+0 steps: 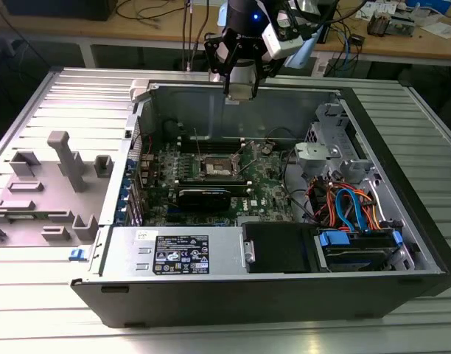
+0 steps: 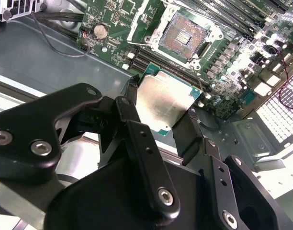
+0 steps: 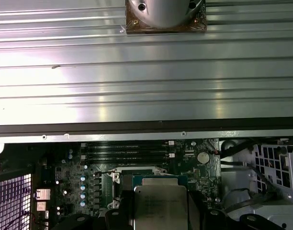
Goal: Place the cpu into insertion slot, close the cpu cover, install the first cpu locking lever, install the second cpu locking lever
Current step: 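Place the cpu into insertion slot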
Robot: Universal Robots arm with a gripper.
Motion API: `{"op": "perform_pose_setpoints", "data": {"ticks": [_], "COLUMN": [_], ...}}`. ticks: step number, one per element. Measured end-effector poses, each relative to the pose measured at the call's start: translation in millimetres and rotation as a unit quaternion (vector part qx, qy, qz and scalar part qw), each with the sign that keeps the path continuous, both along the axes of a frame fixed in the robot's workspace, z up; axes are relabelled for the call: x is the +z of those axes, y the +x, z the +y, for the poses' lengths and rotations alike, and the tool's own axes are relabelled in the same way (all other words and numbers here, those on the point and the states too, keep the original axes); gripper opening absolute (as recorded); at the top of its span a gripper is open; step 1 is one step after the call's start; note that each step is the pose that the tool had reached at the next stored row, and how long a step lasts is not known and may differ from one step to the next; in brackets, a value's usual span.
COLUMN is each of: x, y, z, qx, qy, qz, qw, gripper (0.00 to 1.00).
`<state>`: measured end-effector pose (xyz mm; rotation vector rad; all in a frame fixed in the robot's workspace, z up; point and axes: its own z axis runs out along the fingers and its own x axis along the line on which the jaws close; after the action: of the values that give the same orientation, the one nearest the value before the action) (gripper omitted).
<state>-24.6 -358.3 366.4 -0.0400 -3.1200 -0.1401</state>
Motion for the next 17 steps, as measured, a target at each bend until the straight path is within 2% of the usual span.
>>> {"op": "perform_pose_setpoints", "data": {"ticks": [4,8,11,17], "x": [0.0,-0.2,-0.5,-0.7], "y": [0.0,-0.6,-0.5,-0.6], "z": [-0.4,-4.4,-4.8,-5.6], "qx": [0.0,0.0,-0.023,-0.024], "qy": [0.0,-0.0003,-0.001,-0.001], "qz": [0.0,0.0,0.0001,0.0], "qw": [1.0,1.0,0.99973,0.99971], "gripper": [0.54,0.54,0.54,0.54]}}
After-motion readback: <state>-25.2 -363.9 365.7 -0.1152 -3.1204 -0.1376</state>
